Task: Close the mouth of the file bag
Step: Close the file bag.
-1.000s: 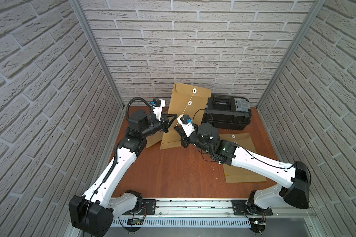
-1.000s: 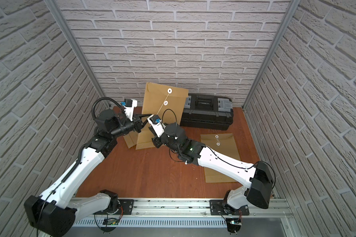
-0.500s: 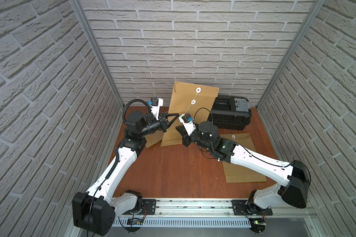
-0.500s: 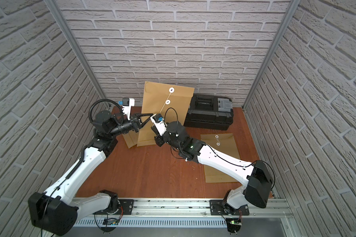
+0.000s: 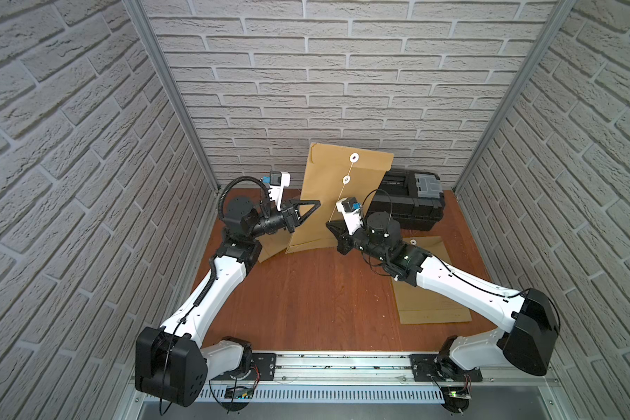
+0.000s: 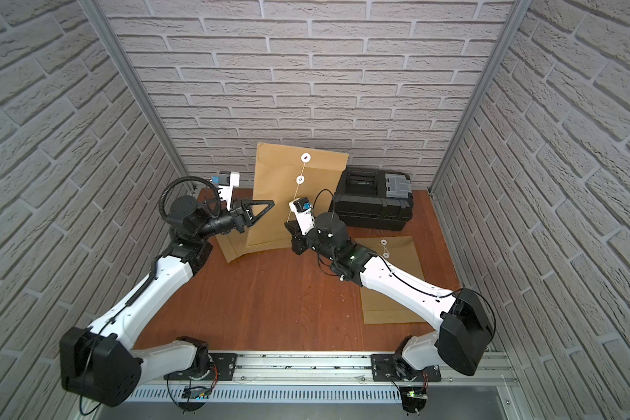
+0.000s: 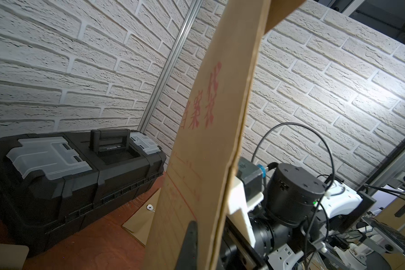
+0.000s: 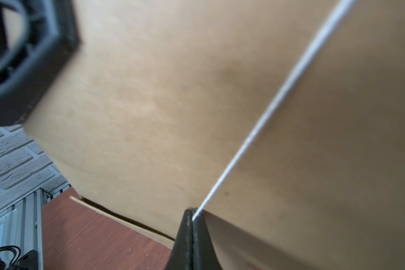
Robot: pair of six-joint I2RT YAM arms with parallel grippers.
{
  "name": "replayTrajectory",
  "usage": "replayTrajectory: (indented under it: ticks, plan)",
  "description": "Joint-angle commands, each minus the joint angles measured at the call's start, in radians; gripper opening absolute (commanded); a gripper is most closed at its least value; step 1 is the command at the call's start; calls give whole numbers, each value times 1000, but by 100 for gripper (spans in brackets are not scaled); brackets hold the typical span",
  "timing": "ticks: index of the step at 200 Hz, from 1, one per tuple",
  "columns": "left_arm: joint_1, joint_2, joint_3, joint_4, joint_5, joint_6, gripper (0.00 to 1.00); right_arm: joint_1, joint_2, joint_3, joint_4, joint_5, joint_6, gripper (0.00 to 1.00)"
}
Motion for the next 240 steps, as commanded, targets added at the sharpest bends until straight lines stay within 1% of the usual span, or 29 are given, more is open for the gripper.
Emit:
replayTrajectory:
  ticks: [1, 6, 17, 25, 33, 56, 79, 88, 108, 129, 152, 172, 187, 204, 216, 221, 231, 240]
  plan:
    - [4, -9, 3, 112, 24, -21, 0, -24, -39, -22, 50, -49, 49, 4]
    - [7, -11, 5, 100, 16, -10, 0, -25, -47, -21, 48, -71, 51, 10]
    - [22, -19, 11, 64, -9, 22, 0, -31, -68, -21, 35, -130, 70, 32]
    - [35, -24, 16, 49, -21, 39, 0, -39, -84, -25, 21, -164, 87, 41]
    - [53, -26, 23, 45, -34, 46, 0, -48, -103, -39, 12, -195, 102, 47]
    - [93, -17, 44, 63, -28, 53, 0, -91, -166, -109, -22, -248, 131, 53]
    - [112, -2, 62, 73, -2, 64, 0, -168, -228, -162, -60, -295, 147, 57]
    - [117, 1, 64, 74, 7, 71, 0, -209, -251, -172, -77, -305, 148, 60]
    - [121, 4, 63, 72, 18, 82, 0, -313, -275, -162, -88, -372, 181, 66]
    - [120, 13, 53, 91, 33, 65, 0, -386, -235, -103, -77, -431, 222, 73]
    - [112, 31, 31, 172, 53, -1, 0, -447, -154, -46, 24, -526, 295, 77]
    - [96, 47, 21, 221, 70, -41, 0, -488, -69, 6, 138, -623, 370, 77]
    - [84, 56, 17, 237, 83, -53, 0, -503, -3, 37, 255, -695, 443, 77]
    - [74, 67, 10, 255, 99, -69, 0, -506, 65, 84, 324, -769, 497, 76]
    - [71, 76, 2, 271, 108, -79, 0, -509, 100, 99, 401, -821, 543, 74]
    - [71, 78, -1, 279, 111, -82, 0, -511, 111, 105, 422, -840, 560, 71]
    - [71, 86, -8, 281, 110, -82, 0, -514, 131, 107, 495, -884, 605, 64]
    - [74, 91, -13, 275, 108, -73, 0, -517, 148, 101, 572, -912, 659, 56]
